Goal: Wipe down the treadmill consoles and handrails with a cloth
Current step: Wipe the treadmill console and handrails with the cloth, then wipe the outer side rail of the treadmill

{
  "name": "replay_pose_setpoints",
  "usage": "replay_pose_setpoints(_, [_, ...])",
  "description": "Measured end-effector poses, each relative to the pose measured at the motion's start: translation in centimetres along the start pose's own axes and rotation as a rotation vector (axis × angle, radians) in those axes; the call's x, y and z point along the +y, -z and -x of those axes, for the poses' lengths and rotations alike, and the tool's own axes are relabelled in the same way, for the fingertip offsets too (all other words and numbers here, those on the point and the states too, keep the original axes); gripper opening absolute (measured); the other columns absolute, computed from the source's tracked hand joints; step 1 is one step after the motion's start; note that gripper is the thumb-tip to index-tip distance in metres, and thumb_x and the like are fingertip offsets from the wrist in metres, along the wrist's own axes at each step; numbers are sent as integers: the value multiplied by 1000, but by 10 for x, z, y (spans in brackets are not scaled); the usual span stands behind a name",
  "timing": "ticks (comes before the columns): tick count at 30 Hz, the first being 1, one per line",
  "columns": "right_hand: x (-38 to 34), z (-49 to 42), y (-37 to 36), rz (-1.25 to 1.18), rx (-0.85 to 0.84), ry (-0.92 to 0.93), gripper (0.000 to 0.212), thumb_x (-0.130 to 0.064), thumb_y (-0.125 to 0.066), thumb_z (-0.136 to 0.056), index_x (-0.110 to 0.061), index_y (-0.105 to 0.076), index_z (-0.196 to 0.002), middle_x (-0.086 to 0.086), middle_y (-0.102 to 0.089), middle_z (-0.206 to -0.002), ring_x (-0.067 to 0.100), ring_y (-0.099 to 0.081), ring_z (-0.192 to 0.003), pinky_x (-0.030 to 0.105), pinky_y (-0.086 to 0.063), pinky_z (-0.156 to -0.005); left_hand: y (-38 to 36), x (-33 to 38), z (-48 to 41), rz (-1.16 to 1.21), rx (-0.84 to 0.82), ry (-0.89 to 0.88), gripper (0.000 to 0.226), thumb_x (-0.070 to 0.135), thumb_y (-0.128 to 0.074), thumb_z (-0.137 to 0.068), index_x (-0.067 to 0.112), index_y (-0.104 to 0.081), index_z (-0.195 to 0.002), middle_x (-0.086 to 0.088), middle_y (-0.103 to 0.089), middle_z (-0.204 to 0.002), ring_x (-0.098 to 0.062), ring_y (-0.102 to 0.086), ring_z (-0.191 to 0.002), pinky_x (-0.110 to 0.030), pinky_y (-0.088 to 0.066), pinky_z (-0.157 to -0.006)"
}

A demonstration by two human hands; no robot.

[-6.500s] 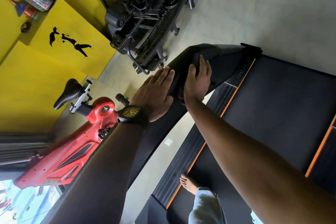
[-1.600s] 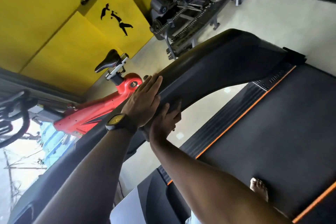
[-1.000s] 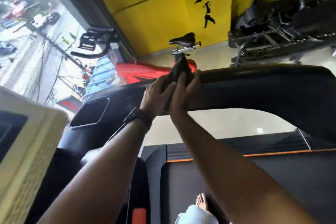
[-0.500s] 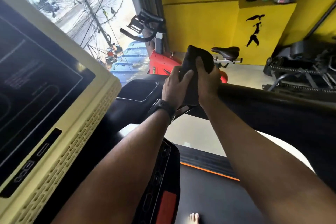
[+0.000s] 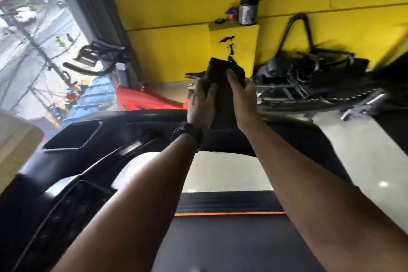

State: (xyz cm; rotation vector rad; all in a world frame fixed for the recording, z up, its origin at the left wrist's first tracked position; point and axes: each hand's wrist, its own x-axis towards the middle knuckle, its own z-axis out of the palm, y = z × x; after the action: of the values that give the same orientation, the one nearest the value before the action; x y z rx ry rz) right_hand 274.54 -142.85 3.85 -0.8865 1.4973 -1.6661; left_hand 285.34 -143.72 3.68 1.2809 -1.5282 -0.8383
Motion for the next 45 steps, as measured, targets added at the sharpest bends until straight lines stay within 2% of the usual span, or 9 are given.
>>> replay_pose_setpoints(2, [-6, -14, 54, -15, 37, 13, 31, -54, -69, -92, -25, -65, -104, -6, -69, -101, 9, -65, -92, 27, -51, -75, -50, 20, 8, 34, -51, -14, 39, 50, -47, -94, 24, -55, -122, -9, -68, -114, -30, -63, -106, -48, -51, -86])
replay_pose_setpoints(7, [-17, -44, 196, 78, 173, 79, 64, -57, -63, -94, -15, -53, -142, 3, -63, -132, 19, -60, -119, 32, -49, -95, -175, 77, 36, 116, -189, -78, 36, 42, -50, -97, 15, -58, -120, -11, -66, -112, -31, -59, -105, -44, -48, -87])
replay_pose_setpoints(11, [-25, -52, 303, 112, 337, 144, 45, -47, -60, -99, -16, -55, -133, -1, -62, -119, 17, -59, -110, 30, -46, -91, -272, 115, 67, 173, -336, -106, 39, 47, -51, -94, 19, -58, -120, -5, -64, -108, -22, -60, -98, -41, -50, -84])
replay_pose_setpoints(14, [-30, -56, 383, 142, 464, 139, 42, -42, -57, -102, -15, -55, -135, 0, -61, -121, 18, -58, -115, 27, -44, -94, -341, 148, 92, 223, -459, -100, 30, 42, -55, -99, 21, -60, -120, 18, -56, -94, -4, -56, -87, -35, -48, -85])
replay_pose_setpoints(19, [-38, -65, 497, 186, 667, 118, 54, -47, -57, -101, -14, -52, -144, 8, -60, -140, 23, -56, -127, 32, -43, -107, -454, 196, 120, 210, -588, -199, 32, 44, -55, -98, 13, -60, -108, 2, -64, -95, -26, -61, -97, -50, -50, -90])
replay_pose_setpoints(24, [-43, -92, 601, 188, 746, 33, 57, -50, -57, -99, -16, -52, -144, 10, -56, -145, 25, -51, -134, 20, -32, -94, -567, 224, 138, 234, -690, -247, 33, 42, -49, -101, 11, -55, -110, -11, -66, -107, -35, -59, -105, -48, -47, -90])
replay_pose_setpoints(33, [-47, -202, 752, 277, 894, 34, 46, -44, -55, -102, -9, -55, -132, 10, -61, -128, 30, -55, -125, 24, -35, -93, -770, 277, 114, 233, -777, -269, 40, 44, -47, -102, 9, -55, -120, -17, -64, -121, -36, -57, -113, -49, -44, -97])
replay_pose_setpoints(40, [-57, -305, 851, 286, 884, 61, 45, -47, -51, -103, -12, -53, -130, 9, -62, -128, 20, -54, -111, 30, -39, -92, -897, 318, 78, 301, -783, -281, 30, 41, -47, -103, 14, -56, -111, -7, -65, -109, -32, -60, -104, -49, -49, -93])
replay_pose_setpoints(45, [-30, -371, 910, 271, 858, 77, 33, -48, -53, -102, -19, -53, -117, 3, -62, -116, 26, -59, -115, 41, -48, -101, -979, 313, 59, 307, -741, -277, 32, 41, -47, -103, 12, -57, -113, -3, -62, -106, -29, -58, -101, -46, -48, -92])
